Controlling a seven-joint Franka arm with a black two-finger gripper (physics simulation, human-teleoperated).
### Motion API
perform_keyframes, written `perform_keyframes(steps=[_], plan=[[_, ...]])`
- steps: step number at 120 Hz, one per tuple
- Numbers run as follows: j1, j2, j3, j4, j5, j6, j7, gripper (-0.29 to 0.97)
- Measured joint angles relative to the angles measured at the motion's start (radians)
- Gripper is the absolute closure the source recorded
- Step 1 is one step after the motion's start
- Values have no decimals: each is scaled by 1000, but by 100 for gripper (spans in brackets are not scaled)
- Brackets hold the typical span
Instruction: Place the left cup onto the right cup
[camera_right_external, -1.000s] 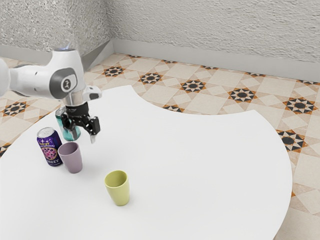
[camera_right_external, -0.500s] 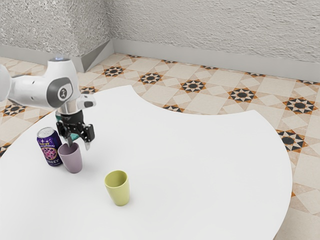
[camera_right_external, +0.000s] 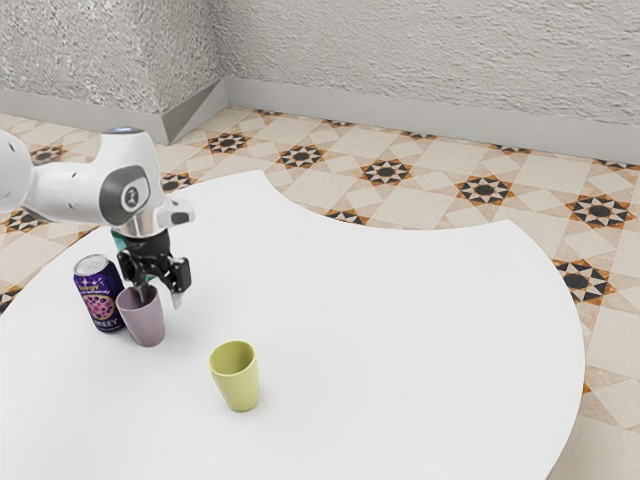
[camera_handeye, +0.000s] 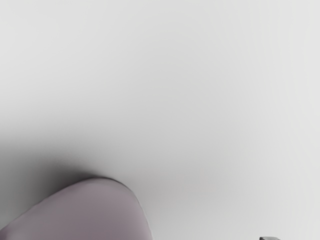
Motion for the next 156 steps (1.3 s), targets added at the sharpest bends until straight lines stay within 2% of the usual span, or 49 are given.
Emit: perform_keyframes(steps=[55, 78, 120, 156], plan=[[-5, 1, 20, -2, -22, 5, 8, 61], [-5, 1, 23, -3, -27, 7, 7, 72], [-20, -11, 23, -3, -24, 10, 0, 77], [-76, -103, 7, -41, -13, -3, -17, 78]])
